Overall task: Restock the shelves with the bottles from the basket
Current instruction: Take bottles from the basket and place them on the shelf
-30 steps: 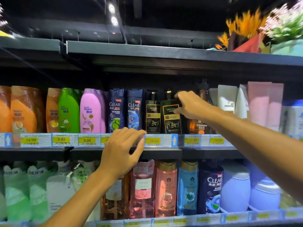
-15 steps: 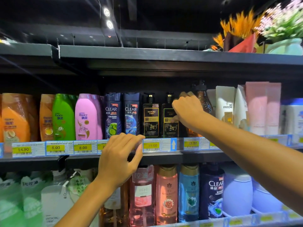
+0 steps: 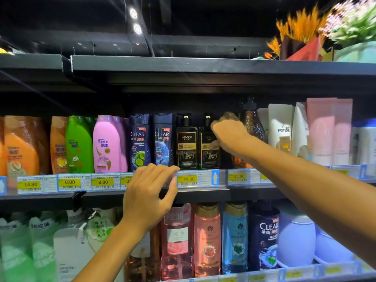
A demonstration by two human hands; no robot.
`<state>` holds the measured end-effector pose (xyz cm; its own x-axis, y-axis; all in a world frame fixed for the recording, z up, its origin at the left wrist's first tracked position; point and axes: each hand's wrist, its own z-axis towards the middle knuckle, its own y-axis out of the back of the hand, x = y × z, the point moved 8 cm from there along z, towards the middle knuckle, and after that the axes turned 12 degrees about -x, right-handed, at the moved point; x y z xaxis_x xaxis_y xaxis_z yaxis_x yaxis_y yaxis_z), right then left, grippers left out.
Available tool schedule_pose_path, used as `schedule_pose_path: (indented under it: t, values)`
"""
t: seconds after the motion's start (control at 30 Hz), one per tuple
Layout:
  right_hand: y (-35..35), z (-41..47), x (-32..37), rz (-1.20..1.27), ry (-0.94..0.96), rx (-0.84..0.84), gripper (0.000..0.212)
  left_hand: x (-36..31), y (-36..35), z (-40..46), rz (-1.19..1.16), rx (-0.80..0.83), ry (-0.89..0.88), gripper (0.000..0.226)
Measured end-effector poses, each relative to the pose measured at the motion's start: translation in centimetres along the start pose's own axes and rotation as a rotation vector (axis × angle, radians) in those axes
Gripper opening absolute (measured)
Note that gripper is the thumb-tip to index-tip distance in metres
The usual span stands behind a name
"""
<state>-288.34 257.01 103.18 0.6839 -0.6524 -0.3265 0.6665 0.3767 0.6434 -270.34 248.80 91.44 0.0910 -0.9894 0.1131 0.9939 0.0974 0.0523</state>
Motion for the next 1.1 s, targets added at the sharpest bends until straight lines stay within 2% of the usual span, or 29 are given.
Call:
schedule_pose_path:
  t: [0.7, 0.83, 0.93, 1.0, 1.1]
  values:
    - [-0.7, 0.4, 0.6, -0.072, -0.007, 0.001, 0.068, 0.0, -0.1, 0.0, 0.048, 0.040, 0.003, 0.022]
    - [0.0, -0.5, 0.1, 0.036, -0.032, -0.022, 0.064, 0.3, -0.5, 0.0, 0.036, 0.135, 0.020, 0.027]
    - [2.0, -1.9, 0.3, 0.097, -0.001, -0.147, 0.069, 0.5, -0.4, 0.2, 0.000, 0.228, 0.042, 0.032]
    - [3.3, -4.1, 1.2, 0.274, 0.046, -0.221, 0.073, 0.6, 0.1, 0.4, -0.005, 0.270, 0.051, 0.037]
    - [4.2, -8.3, 3.3, 0.474, 0.164, -0.284, 0.064, 0.9, 1.6, 0.7, -0.001, 0.294, 0.070, 0.045]
